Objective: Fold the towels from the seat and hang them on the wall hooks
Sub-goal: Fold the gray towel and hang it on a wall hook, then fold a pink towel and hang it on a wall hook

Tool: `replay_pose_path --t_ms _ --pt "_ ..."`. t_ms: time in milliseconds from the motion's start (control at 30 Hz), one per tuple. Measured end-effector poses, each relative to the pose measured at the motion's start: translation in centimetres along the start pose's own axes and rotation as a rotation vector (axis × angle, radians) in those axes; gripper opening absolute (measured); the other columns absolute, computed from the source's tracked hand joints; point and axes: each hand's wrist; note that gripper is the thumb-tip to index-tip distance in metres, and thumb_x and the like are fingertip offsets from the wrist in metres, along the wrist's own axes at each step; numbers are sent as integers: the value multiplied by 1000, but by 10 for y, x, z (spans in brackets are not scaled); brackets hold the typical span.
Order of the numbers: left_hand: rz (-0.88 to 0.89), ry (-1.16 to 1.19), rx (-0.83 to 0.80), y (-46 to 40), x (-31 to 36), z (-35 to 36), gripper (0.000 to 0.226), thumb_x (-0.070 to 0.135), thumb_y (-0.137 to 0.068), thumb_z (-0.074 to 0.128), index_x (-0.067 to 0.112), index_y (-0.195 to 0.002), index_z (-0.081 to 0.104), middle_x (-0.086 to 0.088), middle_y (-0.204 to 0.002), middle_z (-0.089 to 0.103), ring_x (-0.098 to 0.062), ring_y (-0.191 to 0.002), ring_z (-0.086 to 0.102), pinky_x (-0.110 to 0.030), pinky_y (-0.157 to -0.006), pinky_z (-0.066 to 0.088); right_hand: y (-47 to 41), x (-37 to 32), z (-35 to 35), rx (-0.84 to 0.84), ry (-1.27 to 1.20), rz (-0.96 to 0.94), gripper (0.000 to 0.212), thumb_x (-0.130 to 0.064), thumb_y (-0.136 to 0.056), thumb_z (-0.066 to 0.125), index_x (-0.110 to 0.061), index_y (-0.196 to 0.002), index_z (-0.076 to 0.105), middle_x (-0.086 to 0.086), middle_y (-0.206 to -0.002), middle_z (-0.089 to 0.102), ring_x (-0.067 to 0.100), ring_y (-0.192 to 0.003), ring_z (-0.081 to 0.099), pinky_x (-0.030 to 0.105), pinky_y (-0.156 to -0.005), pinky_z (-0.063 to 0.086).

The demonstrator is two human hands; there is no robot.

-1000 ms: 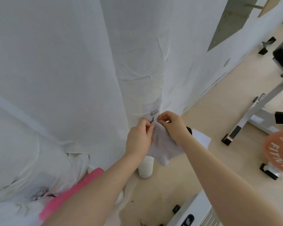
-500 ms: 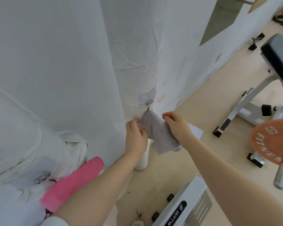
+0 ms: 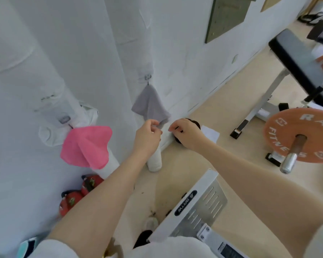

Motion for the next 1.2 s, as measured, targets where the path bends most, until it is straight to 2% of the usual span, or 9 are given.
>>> replay_pose_path --t_ms 67,167,333,700,767,833,900,1033,1200 --pt "0 44 8 37 5 10 23 10 -92 40 15 -110 52 0 -88 63 -6 -64 57 -9 -55 41 33 7 -1 -56 18 -21 25 -6 -91 45 -12 -101 67 2 -107 57 17 -93 56 17 -76 34" --pt "-29 93 -41 91 11 25 21 10 -93 40 16 -109 52 7 -81 61 -9 -65 58 -22 -66 45 83 19 -6 -95 18 -10 30 -2 -90 41 -11 -102 66 6 -112 60 19 -100 55 19 -74 33" --pt "-13 105 -130 159 24 42 16 11 -93 41 19 -102 51 5 -83 62 -13 -65 58 -28 -65 46 169 32 -32 -116 33 19 28 -5 -93 41 -10 -105 65 -4 -97 54 10 -88 46 16 -65 31" --pt "71 -3 -641 337 12 155 17 11 -93 41 14 -107 51 5 -81 58 -11 -64 54 -25 -61 41 430 94 -36 251 -208 422 22 -7 -94 45 -10 -99 66 -10 -80 52 1 -68 45 13 -63 39" --pt "84 -34 -715 379 0 175 16 10 -92 42 15 -105 51 5 -82 58 -12 -65 55 -26 -62 42 485 107 -26 278 -221 524 22 -6 -93 44 -8 -100 65 -6 -87 59 6 -76 53 7 -68 41" --pt "80 -57 -785 420 -7 189 16 7 -93 41 15 -103 50 3 -82 58 -11 -63 54 -23 -59 42 537 117 -20 307 -236 629 23 -9 -93 43 -11 -101 65 3 -102 63 19 -91 59 22 -79 45" --pt "83 -49 -834 457 -7 200 17 5 -92 41 13 -103 52 2 -79 58 -11 -61 53 -19 -56 43 587 125 -20 321 -219 686 24 -9 -93 42 -12 -100 65 3 -102 63 19 -90 56 26 -77 42" --pt "171 -51 -866 504 9 229 20 6 -91 41 14 -101 56 4 -80 61 -12 -63 57 -30 -68 46 671 153 -36 398 -52 759 24 -8 -94 42 -7 -103 64 2 -103 63 18 -96 56 25 -80 39" --pt "164 -1 -880 562 31 278 21 8 -92 38 14 -103 55 1 -82 63 -15 -68 58 -34 -70 45 765 213 -51 458 104 957 38 -15 -99 33 -9 -135 45 11 -143 44 29 -130 41 40 -107 34"
Point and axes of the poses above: each hand's wrist, its own y-axis away from the middle knuckle, its own z-axis out of the palm, x = y × z
